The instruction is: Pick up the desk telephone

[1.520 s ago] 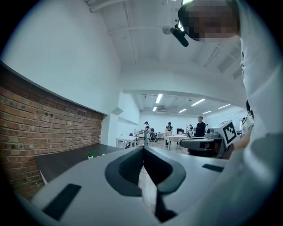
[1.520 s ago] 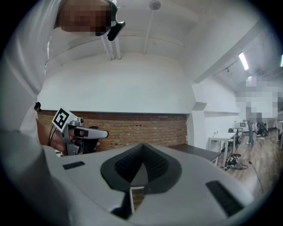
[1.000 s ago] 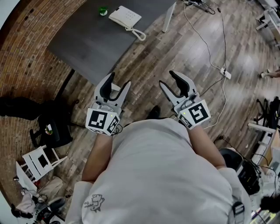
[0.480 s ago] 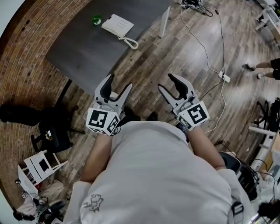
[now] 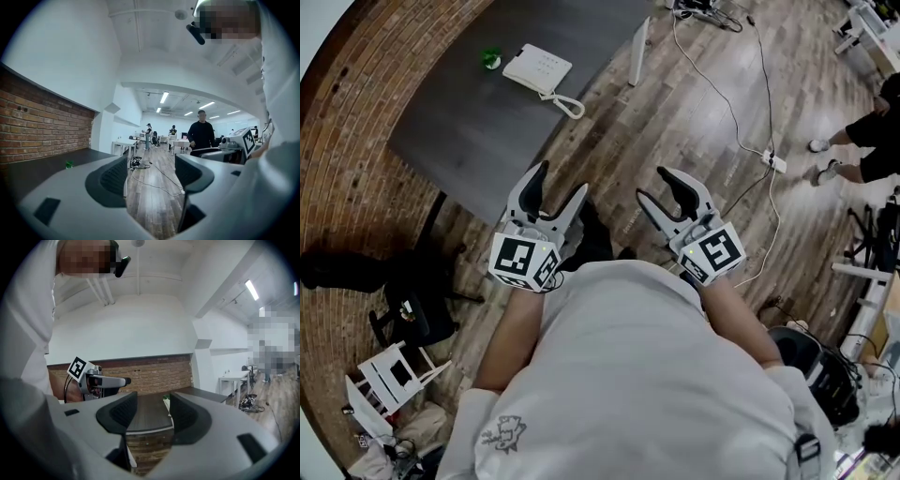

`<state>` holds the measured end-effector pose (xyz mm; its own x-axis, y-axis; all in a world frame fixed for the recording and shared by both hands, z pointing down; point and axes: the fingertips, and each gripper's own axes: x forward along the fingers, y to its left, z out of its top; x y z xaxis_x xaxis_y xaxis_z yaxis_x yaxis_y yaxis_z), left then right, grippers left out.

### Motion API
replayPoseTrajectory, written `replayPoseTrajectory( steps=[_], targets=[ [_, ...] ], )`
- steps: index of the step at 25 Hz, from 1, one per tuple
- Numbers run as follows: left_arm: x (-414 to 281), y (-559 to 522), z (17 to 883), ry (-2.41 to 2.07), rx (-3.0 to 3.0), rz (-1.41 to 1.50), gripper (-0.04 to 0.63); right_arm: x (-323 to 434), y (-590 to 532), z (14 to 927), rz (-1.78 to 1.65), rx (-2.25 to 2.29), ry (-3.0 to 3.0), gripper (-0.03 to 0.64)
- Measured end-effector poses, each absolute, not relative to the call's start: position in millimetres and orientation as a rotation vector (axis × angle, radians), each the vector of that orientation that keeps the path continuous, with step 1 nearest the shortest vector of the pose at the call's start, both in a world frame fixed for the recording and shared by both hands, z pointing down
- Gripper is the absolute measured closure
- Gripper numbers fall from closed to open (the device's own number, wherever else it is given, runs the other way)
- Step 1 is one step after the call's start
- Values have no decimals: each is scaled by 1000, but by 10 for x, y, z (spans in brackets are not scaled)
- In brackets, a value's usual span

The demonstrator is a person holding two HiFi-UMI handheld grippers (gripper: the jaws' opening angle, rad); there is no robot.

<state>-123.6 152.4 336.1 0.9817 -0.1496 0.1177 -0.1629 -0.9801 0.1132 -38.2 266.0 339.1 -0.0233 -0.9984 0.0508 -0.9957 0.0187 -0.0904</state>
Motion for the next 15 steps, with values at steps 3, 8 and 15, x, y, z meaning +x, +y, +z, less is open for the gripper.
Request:
replayPoseTrajectory(
  steps=[3,8,15],
  targets=[
    [-1055,1408,3406,-206,2997,164,262,-256,2552,3423,-169,-2196,2208,413],
    [-671,1147,3490,-146,2982,177,258,31,2273,3488,-191,-2222,2201,413],
    [-234,298,3445,-85,2974,192,252,426,1387,3413,-202,-2243,2190,413]
  ],
)
